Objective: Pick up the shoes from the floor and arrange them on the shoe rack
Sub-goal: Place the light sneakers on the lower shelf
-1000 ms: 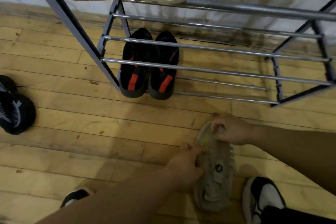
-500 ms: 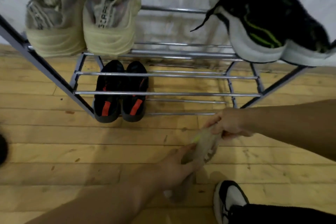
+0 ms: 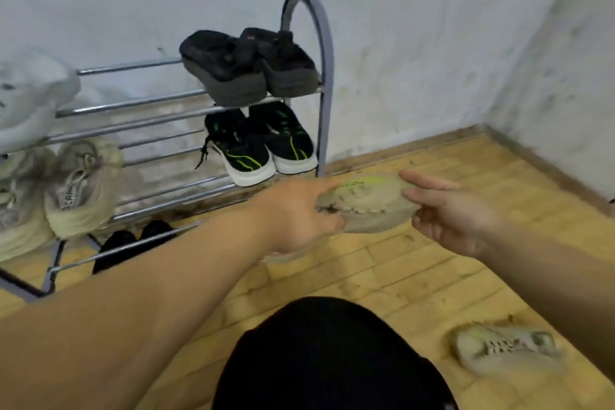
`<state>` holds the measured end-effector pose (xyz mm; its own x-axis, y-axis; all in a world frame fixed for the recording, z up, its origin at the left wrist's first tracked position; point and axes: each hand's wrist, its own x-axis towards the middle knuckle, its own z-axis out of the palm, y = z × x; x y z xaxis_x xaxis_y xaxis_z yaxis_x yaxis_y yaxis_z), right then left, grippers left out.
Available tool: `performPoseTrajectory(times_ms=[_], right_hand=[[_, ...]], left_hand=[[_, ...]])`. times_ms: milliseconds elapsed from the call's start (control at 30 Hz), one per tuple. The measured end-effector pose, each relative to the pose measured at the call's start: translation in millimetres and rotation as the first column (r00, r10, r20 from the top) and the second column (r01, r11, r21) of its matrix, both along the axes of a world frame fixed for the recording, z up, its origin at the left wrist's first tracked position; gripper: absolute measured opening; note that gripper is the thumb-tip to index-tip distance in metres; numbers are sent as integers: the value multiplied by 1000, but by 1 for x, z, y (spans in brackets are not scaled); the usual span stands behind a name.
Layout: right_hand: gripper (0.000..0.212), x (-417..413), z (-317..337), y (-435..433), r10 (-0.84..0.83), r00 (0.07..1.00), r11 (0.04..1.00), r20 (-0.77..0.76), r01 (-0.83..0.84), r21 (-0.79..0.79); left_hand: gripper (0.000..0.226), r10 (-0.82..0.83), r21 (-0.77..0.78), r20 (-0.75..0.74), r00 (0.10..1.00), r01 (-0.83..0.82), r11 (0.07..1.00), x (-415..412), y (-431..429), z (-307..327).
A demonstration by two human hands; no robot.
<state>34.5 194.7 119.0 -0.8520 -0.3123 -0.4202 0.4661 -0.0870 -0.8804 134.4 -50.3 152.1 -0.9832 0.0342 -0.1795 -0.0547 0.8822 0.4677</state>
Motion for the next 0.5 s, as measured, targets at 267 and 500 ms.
performPoseTrajectory(times_ms=[267,500], right_hand=[[29,20,34,62,-299,954,931,-19,287,-226],[27,40,7,113,-232,969,972,-79,229,-49]], left_hand=[[88,-108,-283,-52,993,89,955,-7,89,61],[77,-141,-259,-13,990,133,957,-1,123,15]])
